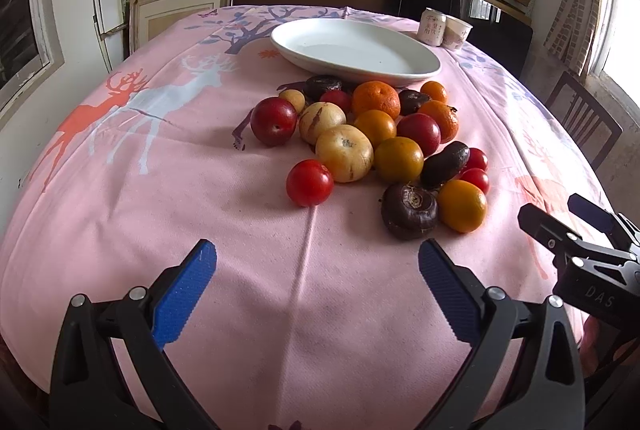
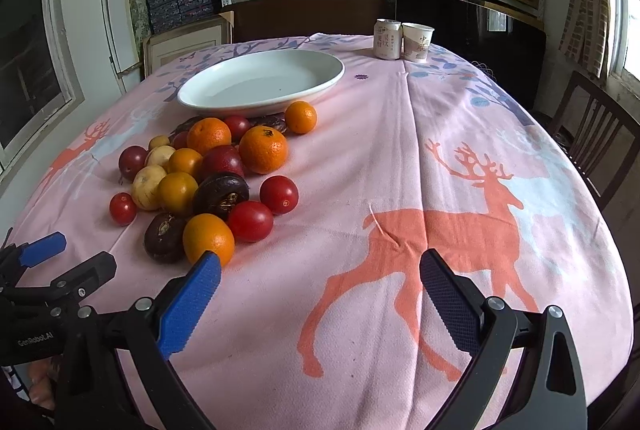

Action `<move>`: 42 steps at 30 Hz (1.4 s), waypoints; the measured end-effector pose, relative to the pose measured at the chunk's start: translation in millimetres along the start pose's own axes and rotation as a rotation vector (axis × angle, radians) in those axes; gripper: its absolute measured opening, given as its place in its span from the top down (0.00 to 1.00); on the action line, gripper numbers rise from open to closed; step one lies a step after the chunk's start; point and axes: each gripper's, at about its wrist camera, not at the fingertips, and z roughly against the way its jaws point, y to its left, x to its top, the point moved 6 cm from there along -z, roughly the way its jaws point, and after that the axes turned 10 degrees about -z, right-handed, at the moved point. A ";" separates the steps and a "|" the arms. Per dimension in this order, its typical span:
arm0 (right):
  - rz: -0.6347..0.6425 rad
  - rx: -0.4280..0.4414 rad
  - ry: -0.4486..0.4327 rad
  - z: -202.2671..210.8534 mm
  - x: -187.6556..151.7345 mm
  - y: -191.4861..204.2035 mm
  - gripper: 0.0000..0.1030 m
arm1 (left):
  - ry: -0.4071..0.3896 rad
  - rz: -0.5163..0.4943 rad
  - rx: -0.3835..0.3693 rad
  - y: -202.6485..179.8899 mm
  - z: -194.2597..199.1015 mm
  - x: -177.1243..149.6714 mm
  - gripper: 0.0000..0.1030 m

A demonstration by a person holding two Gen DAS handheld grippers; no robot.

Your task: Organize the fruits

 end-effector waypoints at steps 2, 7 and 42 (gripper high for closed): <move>0.010 0.003 0.018 -3.0 -3.5 1.3 0.03 | 0.004 -0.013 0.001 -2.1 -0.5 -0.5 0.04; 0.050 0.042 0.094 -11.3 -9.1 -2.9 0.03 | 0.051 -0.076 -0.044 -9.8 -9.4 -2.5 0.04; 0.271 0.374 0.257 -98.3 56.6 29.4 0.35 | 0.083 -0.284 -0.152 14.3 -69.3 42.3 0.42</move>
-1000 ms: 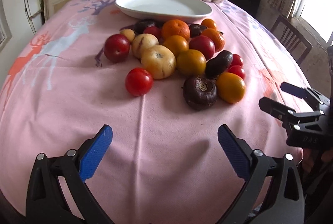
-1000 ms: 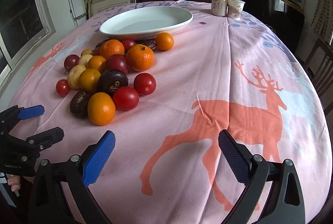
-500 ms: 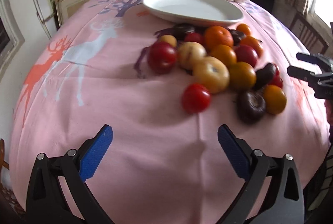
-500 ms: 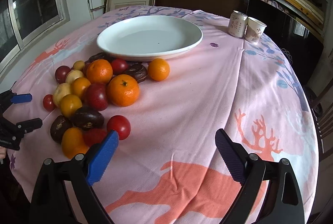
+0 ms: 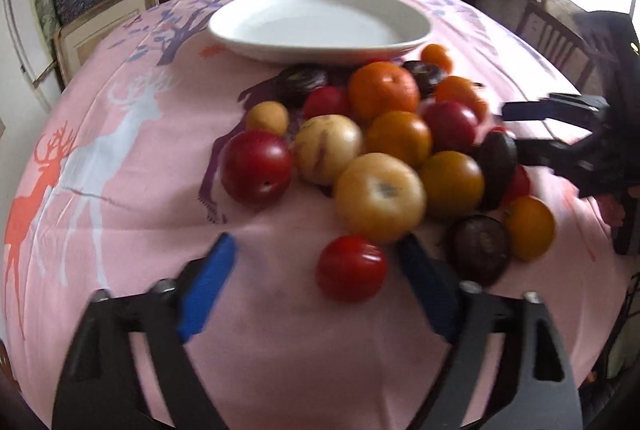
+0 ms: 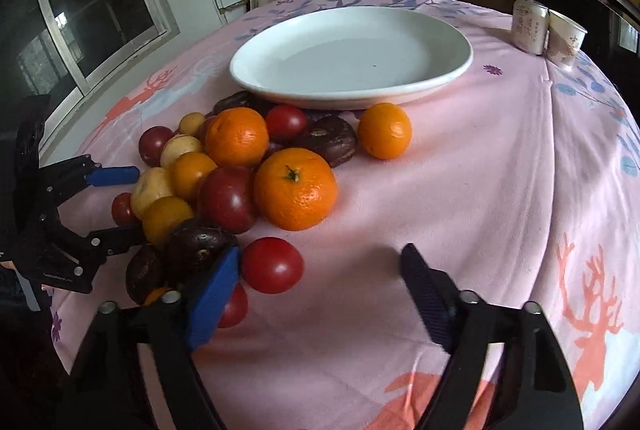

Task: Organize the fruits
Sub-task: 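Grasp cherry tomatoes and drop them on the plate with both tools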

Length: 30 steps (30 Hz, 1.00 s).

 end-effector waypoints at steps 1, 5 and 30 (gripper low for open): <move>0.003 0.012 0.004 -0.2 -0.8 5.3 0.49 | -0.016 -0.021 -0.006 -5.2 3.6 -0.8 0.49; -0.057 0.040 0.007 -0.9 -5.2 14.7 0.69 | -0.027 -0.017 -0.013 -11.9 8.6 -2.7 0.73; -0.180 0.007 -0.143 -23.7 165.7 -41.9 0.69 | -0.085 0.096 0.137 82.7 -45.0 174.1 0.73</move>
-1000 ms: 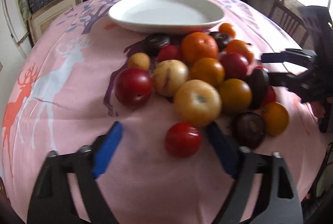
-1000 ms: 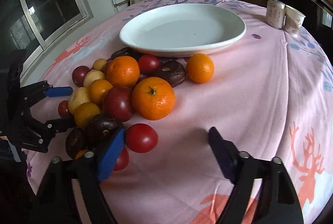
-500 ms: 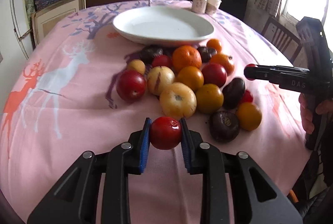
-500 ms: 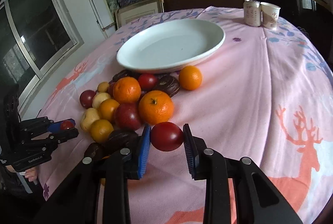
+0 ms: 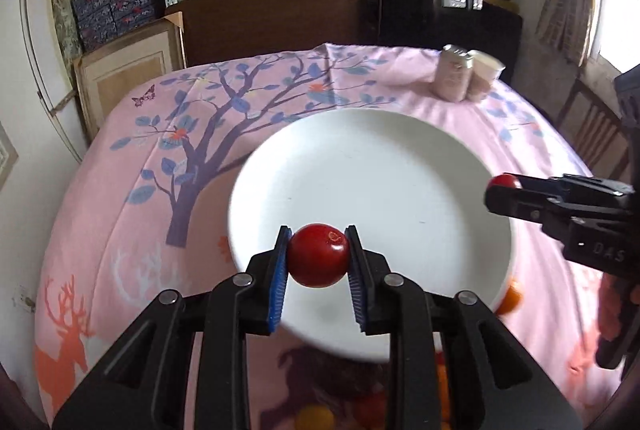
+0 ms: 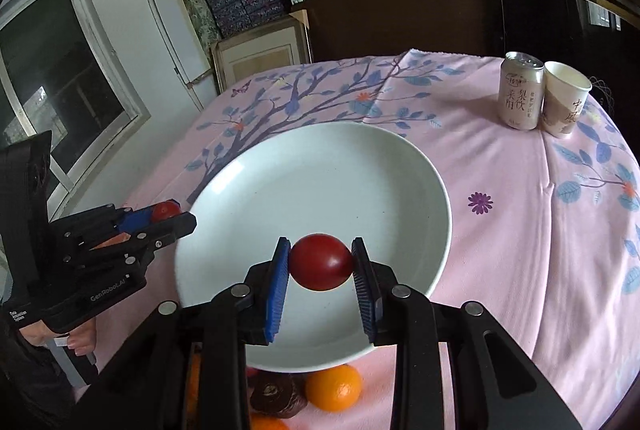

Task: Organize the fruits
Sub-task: 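Grasp cherry tomatoes and drop them on the plate with both tools, then carry a purple passion fruit with left tool while right tool carries a mandarin to the plate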

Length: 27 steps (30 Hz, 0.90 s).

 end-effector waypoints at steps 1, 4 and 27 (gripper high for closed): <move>0.010 -0.021 0.024 -4.5 -2.6 -2.8 0.54 | 0.024 -0.012 0.000 -1.4 -4.9 -2.9 0.73; 0.010 -0.074 0.012 7.4 -15.9 -8.6 0.12 | 0.056 -0.006 -0.017 -5.8 -1.2 -19.1 0.20; 0.184 -0.077 0.148 73.9 -224.5 59.1 0.43 | 0.067 -0.113 -0.049 -80.8 129.2 -199.1 0.04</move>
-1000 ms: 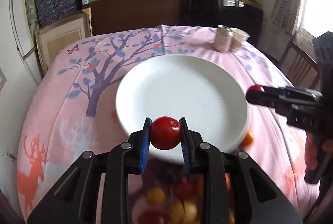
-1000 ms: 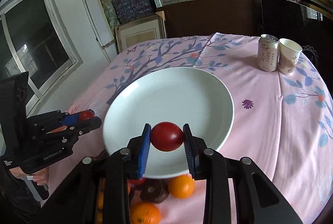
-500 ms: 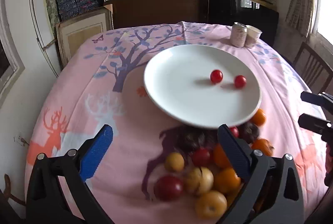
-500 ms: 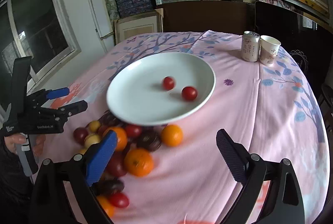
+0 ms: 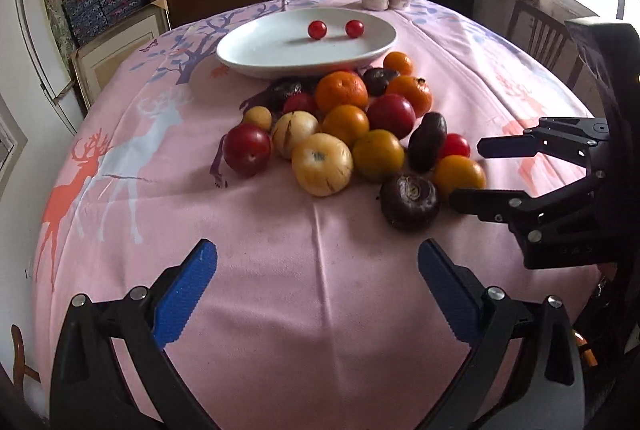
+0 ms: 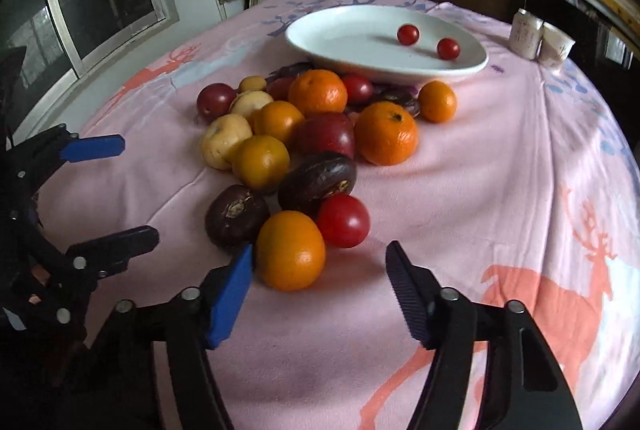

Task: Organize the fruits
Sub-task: 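Carry a purple passion fruit with left tool while right tool carries a mandarin to the plate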

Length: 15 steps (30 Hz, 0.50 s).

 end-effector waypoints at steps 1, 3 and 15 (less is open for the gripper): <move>0.004 0.006 0.000 -3.3 -1.2 1.2 0.46 | 0.012 -0.001 0.000 0.4 -4.7 -1.2 0.04; 0.042 -0.017 -0.027 -4.1 -2.3 8.0 0.50 | 0.029 -0.010 -0.024 -3.0 -14.2 -1.3 0.04; -0.049 -0.011 -0.113 41.3 -9.3 -20.1 0.68 | 0.064 -0.031 -0.121 -32.0 -50.7 26.0 0.05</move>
